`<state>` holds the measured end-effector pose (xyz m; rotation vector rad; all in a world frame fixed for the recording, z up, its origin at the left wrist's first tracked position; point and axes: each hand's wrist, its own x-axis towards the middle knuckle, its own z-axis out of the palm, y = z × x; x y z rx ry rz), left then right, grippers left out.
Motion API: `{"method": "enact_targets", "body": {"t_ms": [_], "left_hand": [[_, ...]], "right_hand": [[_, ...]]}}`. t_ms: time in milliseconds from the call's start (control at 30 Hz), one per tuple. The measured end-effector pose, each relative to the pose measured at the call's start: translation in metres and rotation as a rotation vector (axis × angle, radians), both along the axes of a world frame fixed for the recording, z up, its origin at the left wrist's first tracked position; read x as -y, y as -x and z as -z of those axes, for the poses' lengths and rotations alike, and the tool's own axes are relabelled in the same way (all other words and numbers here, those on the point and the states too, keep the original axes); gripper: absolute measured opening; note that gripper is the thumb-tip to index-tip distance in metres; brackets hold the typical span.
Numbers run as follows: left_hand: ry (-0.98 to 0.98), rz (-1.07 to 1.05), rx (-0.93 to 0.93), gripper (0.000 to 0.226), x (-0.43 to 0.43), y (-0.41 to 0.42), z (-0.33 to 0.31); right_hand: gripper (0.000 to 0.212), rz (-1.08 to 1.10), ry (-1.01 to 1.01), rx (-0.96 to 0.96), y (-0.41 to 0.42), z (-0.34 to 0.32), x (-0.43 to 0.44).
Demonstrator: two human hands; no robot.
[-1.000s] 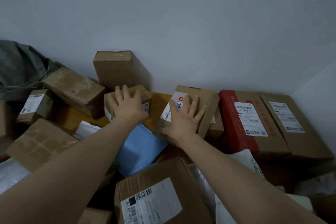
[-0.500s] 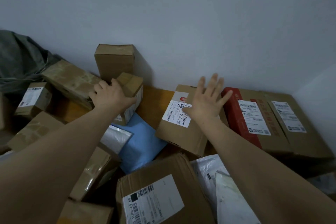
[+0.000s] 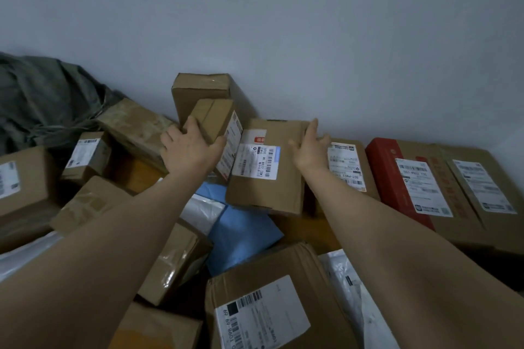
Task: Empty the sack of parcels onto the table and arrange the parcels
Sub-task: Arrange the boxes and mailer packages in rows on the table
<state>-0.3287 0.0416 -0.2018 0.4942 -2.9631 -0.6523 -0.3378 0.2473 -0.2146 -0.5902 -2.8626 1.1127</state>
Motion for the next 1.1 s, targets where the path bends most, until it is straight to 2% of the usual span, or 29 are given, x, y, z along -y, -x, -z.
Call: {"method": "enact_targets", "body": {"t_ms": [33, 100, 167, 233, 300, 367, 433, 467, 533, 600, 633, 700, 767, 833, 900, 967, 1033, 1100], "left_hand": [[-0.001, -0.014, -0.005, 0.081, 0.003, 0.000, 0.001], [-0.009, -0.032, -0.041, 0.081, 0.006, -0.001, 0.003], [-0.021, -0.044, -0.075, 0.080, 0.005, -0.002, 0.005], [-0.027, -0.051, -0.102, 0.080, 0.002, -0.004, 0.006], [-0.036, -0.046, -0.104, 0.080, -0.001, -0.005, 0.006], [-0.106, -0.032, -0.068, 0.079, 0.000, -0.005, 0.008], [-0.276, -0.017, 0.021, 0.076, 0.001, -0.003, 0.012], [-0.368, -0.021, 0.077, 0.074, 0.000, -0.001, 0.013], [-0.471, -0.086, 0.213, 0.069, -0.003, 0.003, 0.014], [-0.461, -0.154, 0.293, 0.059, -0.002, 0.003, 0.018], [-0.423, -0.159, 0.309, 0.053, 0.000, 0.002, 0.020], [-0.328, -0.173, 0.341, 0.051, 0.005, -0.002, 0.021], [-0.251, -0.148, 0.364, 0.057, 0.012, -0.004, 0.021], [-0.170, -0.070, 0.474, 0.060, 0.019, 0.001, 0.029], [-0.091, 0.044, 0.631, 0.074, 0.022, 0.000, 0.036], [-0.031, 0.180, 0.769, 0.070, 0.018, -0.020, 0.021], [0.054, 0.209, 0.897, 0.067, 0.015, -0.036, 0.012], [0.106, 0.221, 0.964, 0.072, 0.015, -0.046, 0.011]], "right_hand": [[0.069, -0.036, -0.098, 0.054, -0.001, 0.004, -0.002], [0.065, -0.171, -0.253, 0.021, -0.012, 0.009, 0.000], [0.059, -0.386, -0.245, 0.014, -0.025, 0.015, 0.004], [0.072, -0.612, -0.311, 0.213, -0.034, 0.024, 0.007], [0.079, -0.719, -0.498, 0.424, -0.038, 0.033, 0.005], [0.070, -0.663, -0.543, 0.499, -0.037, 0.038, 0.000], [0.057, -0.604, -0.420, 0.499, -0.035, 0.036, 0.000], [0.051, -0.583, -0.352, 0.455, -0.034, 0.033, 0.002], [0.043, -0.518, -0.287, 0.246, -0.033, 0.026, 0.008], [0.025, -0.460, -0.269, 0.094, -0.036, 0.015, 0.018], [0.014, -0.457, -0.272, 0.122, -0.037, 0.011, 0.023], [0.006, -0.462, -0.242, 0.385, -0.040, 0.007, 0.036], [0.016, -0.537, -0.268, 0.688, -0.046, 0.008, 0.046], [0.037, -0.628, -0.368, 0.794, -0.050, 0.017, 0.051], [0.054, -0.611, -0.328, 0.805, -0.058, 0.028, 0.055], [0.064, -0.558, -0.245, 0.777, -0.066, 0.039, 0.059], [0.069, -0.457, -0.168, 0.745, -0.072, 0.049, 0.064], [0.065, -0.391, -0.111, 0.733, -0.077, 0.052, 0.067]]}}
